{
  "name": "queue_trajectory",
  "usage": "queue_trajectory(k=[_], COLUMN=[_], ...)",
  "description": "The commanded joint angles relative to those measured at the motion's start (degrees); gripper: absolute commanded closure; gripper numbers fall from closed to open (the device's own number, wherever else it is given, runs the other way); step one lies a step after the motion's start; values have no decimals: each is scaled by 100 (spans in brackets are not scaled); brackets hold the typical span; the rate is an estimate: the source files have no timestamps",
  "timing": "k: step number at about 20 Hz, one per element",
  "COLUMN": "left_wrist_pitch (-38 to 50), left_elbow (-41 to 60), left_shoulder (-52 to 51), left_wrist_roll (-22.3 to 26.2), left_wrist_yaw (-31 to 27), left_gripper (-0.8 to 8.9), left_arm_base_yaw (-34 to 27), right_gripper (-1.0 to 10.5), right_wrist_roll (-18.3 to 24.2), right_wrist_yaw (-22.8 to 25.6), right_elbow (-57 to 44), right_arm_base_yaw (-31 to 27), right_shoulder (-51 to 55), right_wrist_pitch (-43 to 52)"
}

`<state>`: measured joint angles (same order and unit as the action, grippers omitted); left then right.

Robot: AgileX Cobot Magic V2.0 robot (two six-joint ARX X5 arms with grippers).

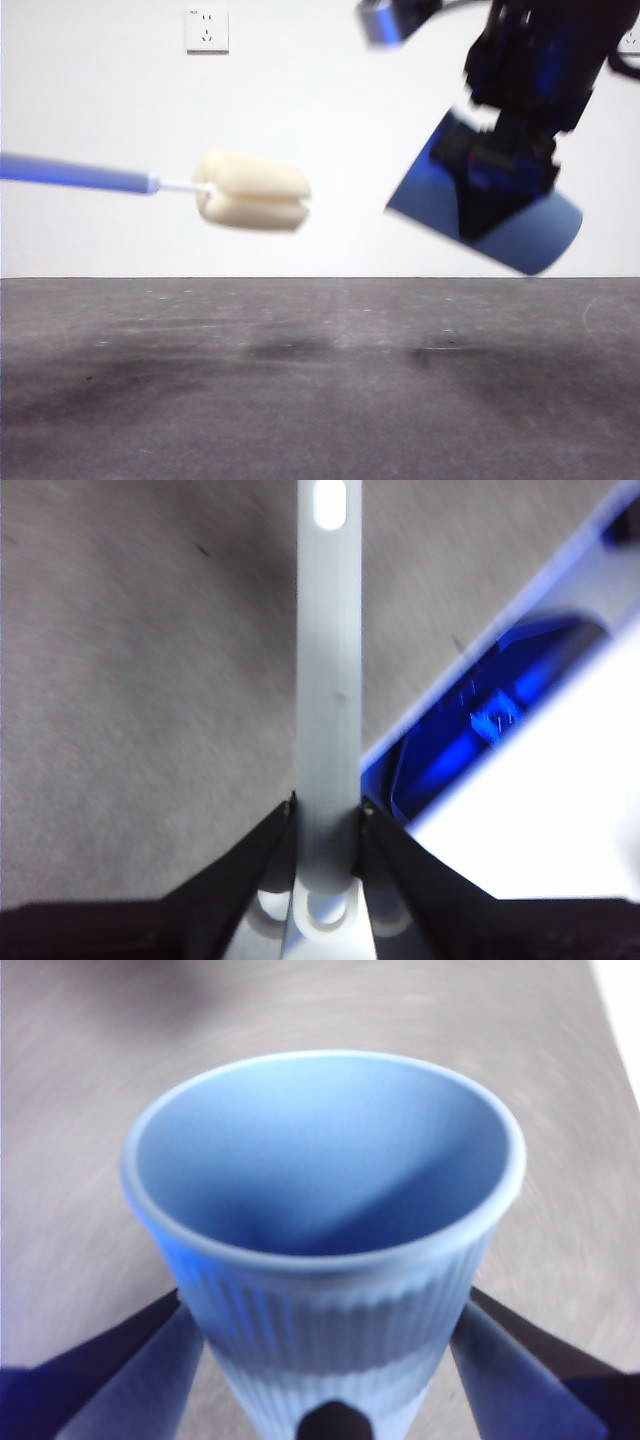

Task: Pick up the cup brush,pick up the cup,insert the brush into the cup,clean the cup,put the cup brush back,put the cup back to the fixed position on the table

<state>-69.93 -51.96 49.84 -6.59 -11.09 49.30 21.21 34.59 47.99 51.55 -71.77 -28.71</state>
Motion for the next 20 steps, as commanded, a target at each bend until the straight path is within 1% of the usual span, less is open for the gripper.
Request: queue_trajectory(k=[1, 2, 4, 6, 7, 9, 11, 13, 15, 17, 19, 20], left_wrist_pitch=[455, 636, 984, 1307, 1547, 1987, 2505, 3121, 3731, 4105, 4293, 4376], left_elbow=[17, 17, 17, 17, 17, 17, 17, 17, 17, 17, 17, 17], left_shoulder=[0, 17, 98, 236, 387, 761, 1235, 1738, 2227, 2684, 3097, 3265], left_wrist_roll=[-988, -1246, -1635, -1888, -2017, -2288, -2481, -2680, -2841, -2920, -3112, -3134], left_wrist_yaw=[-396, -575, -844, -1032, -1139, -1121, -1126, -1123, -1091, -1088, -1056, -1014], left_gripper=[822, 822, 822, 822, 822, 822, 822, 822, 822, 822, 822, 822], left_arm_base_yaw=[4, 7, 4, -2, -48, -190, -243, -260, -264, -297, -407, -476], right_gripper=[963, 963, 963, 963, 963, 963, 963, 963, 963, 963, 963, 963], right_wrist_roll=[-1241, -1491, -1847, -2070, -2203, -2350, -2437, -2439, -2435, -2437, -2437, -2437], right_wrist_yaw=[-17, -22, -35, -273, -549, -778, -815, -1064, -1071, -1073, -1073, -1073], right_elbow=[26, 26, 26, 26, 26, 26, 26, 26, 26, 26, 26, 26], right_arm_base_yaw=[-68, -90, -103, -103, -101, -101, -101, -103, -101, -101, -96, -96], right_shoulder=[422, 595, 909, 1237, 1480, 1860, 2190, 2474, 2715, 2900, 3049, 3110], right_wrist_pitch=[46, 57, 111, 179, 280, 402, 411, 411, 404, 332, 184, 111])
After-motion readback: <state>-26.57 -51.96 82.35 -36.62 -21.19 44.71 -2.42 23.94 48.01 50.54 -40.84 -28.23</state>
